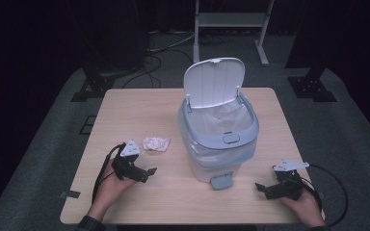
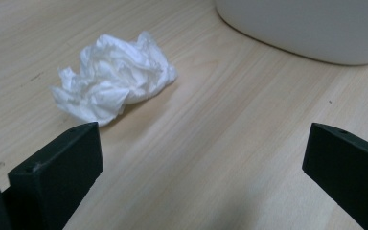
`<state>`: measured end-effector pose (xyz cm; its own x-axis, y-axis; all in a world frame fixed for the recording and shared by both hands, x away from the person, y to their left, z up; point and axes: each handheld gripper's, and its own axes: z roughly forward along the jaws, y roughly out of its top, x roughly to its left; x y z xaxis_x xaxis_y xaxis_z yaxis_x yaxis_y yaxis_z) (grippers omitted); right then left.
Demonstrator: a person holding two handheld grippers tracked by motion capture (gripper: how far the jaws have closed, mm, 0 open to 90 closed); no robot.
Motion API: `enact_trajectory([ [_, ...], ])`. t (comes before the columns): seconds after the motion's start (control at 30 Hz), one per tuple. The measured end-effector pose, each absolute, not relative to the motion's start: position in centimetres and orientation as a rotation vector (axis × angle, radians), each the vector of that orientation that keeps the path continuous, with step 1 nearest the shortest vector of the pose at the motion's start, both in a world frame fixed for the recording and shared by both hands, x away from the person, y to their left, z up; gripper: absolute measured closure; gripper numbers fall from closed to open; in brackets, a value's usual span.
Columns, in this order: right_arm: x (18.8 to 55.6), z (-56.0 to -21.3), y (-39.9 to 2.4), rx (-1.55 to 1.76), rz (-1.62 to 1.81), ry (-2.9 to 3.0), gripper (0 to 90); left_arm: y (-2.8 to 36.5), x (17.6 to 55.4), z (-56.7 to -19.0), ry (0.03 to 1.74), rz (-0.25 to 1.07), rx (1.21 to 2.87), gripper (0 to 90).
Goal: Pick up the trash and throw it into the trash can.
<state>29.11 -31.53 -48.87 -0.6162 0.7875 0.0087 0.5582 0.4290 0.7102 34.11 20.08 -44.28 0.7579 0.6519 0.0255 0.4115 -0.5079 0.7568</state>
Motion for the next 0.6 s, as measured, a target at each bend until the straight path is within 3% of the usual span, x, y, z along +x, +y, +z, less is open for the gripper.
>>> enact_trajectory([
  [0.6, 29.1, -48.9, -31.5, 1.156, 0.991, 2.362, 0.0, 19.8, 37.1, -42.7, 0.823, 0.426, 2.109, 0.0],
])
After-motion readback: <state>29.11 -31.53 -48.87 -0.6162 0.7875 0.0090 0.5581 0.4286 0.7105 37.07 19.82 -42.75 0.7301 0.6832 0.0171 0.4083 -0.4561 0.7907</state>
